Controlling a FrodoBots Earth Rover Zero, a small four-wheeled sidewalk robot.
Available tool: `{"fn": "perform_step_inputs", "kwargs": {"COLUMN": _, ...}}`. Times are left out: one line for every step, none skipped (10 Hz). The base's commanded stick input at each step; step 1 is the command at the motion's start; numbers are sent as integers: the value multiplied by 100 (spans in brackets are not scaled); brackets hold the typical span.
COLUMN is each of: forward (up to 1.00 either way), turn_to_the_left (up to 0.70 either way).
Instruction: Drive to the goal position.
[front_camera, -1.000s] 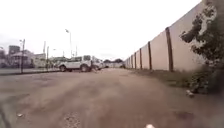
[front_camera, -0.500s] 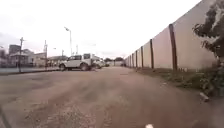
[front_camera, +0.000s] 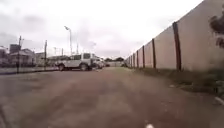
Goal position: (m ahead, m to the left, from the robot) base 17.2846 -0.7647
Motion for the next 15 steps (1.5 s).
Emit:
{"fn": "perform_step_inputs", "kwargs": {"forward": 70, "turn_to_the_left": 0}}
{"fn": "perform_step_inputs", "kwargs": {"forward": 70, "turn_to_the_left": 0}}
{"fn": "perform_step_inputs", "kwargs": {"forward": 70, "turn_to_the_left": 0}}
{"fn": "perform_step_inputs", "kwargs": {"forward": 70, "turn_to_the_left": 0}}
{"fn": "perform_step_inputs", "kwargs": {"forward": 70, "turn_to_the_left": 0}}
{"fn": "perform_step_inputs", "kwargs": {"forward": 70, "turn_to_the_left": 0}}
{"fn": "perform_step_inputs", "kwargs": {"forward": 70, "turn_to_the_left": 0}}
{"fn": "perform_step_inputs", "kwargs": {"forward": 70, "turn_to_the_left": 0}}
{"fn": "perform_step_inputs", "kwargs": {"forward": 70, "turn_to_the_left": 0}}
{"fn": "perform_step_inputs", "kwargs": {"forward": 70, "turn_to_the_left": 0}}
{"fn": "perform_step_inputs", "kwargs": {"forward": 70, "turn_to_the_left": 0}}
{"fn": "perform_step_inputs", "kwargs": {"forward": 70, "turn_to_the_left": 0}}
{"fn": "perform_step_inputs", "kwargs": {"forward": 70, "turn_to_the_left": 0}}
{"fn": "perform_step_inputs", "kwargs": {"forward": 70, "turn_to_the_left": 0}}
{"fn": "perform_step_inputs", "kwargs": {"forward": 70, "turn_to_the_left": 0}}
